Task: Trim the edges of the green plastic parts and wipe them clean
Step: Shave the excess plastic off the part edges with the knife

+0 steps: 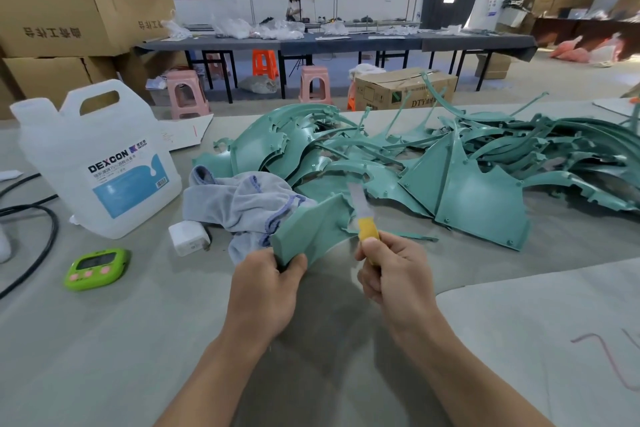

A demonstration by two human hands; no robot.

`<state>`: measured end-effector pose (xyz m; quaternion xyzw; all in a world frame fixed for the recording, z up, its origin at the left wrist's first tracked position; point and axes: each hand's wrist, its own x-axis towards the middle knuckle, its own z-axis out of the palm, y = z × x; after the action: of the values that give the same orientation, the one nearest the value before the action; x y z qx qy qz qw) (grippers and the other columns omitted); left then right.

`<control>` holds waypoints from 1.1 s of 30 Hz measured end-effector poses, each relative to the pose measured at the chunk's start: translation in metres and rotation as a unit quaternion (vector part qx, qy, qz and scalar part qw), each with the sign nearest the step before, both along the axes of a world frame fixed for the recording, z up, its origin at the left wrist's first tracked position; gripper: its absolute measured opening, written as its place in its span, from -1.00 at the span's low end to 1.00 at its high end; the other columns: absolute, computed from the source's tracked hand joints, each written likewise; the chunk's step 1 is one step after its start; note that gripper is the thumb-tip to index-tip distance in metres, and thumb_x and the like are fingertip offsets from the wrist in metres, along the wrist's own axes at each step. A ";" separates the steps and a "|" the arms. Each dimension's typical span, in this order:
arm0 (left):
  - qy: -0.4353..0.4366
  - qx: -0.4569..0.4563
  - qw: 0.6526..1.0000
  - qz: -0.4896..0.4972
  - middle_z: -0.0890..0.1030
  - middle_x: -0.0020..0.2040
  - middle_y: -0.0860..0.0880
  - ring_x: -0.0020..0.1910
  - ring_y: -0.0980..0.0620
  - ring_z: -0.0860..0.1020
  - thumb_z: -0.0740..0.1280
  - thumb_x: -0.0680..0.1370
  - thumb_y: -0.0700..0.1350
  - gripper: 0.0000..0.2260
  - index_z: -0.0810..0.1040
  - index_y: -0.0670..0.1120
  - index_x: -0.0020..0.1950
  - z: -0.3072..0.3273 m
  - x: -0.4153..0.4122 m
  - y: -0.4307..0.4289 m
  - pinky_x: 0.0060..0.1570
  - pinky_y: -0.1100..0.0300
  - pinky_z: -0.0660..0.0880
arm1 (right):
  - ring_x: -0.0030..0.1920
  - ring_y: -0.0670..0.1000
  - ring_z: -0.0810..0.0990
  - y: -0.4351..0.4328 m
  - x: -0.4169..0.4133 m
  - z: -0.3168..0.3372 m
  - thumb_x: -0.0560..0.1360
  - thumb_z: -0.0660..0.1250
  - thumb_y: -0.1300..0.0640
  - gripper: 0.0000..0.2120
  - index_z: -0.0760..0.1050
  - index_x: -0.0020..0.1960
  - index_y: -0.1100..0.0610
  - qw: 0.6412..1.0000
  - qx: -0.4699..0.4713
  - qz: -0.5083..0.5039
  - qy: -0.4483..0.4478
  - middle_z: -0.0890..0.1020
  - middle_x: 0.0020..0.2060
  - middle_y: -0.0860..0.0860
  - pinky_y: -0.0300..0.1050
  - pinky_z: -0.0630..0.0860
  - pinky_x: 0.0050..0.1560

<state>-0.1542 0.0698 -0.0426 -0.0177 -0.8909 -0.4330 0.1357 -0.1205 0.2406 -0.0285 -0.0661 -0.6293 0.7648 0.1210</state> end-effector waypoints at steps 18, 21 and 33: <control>0.008 0.002 1.000 0.003 0.37 -0.60 0.06 -0.49 0.00 0.41 0.43 0.54 -0.01 -0.59 0.42 -0.13 -0.44 0.001 -0.001 0.000 -0.44 0.12 0.29 | -0.52 0.00 0.21 0.003 -0.005 -0.009 0.53 0.27 0.25 -0.64 0.51 -0.43 0.08 0.990 0.091 -0.056 -0.089 0.32 -0.57 0.00 -0.10 0.12 -0.42; 0.005 0.004 1.000 0.003 0.40 -0.61 0.10 -0.50 0.05 0.41 0.43 0.54 -0.01 -0.58 0.39 -0.07 -0.47 0.001 -0.002 -0.001 -0.48 0.21 0.27 | -0.52 -0.01 0.20 0.003 -0.004 -0.009 0.47 0.27 0.16 -0.71 0.52 -0.42 0.03 0.992 0.089 -0.056 -0.069 0.31 -0.58 -0.03 -0.12 0.13 -0.44; 0.014 0.012 1.000 0.004 0.47 -0.54 0.19 -0.45 0.15 0.48 0.43 0.55 -0.02 -0.56 0.37 -0.06 -0.48 -0.001 -0.004 -0.002 -0.46 0.29 0.34 | -0.45 -0.02 0.33 0.002 -0.007 -0.011 0.43 0.25 0.05 -0.84 0.55 -0.27 0.04 0.961 0.250 -0.097 -0.067 0.41 -0.59 -0.10 -0.06 0.27 -0.34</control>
<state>-0.1578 0.0677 -0.0438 -0.0189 -0.8838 -0.4428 0.1499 -0.1280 0.2427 -0.0391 -0.1455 -0.7976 0.5617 0.1647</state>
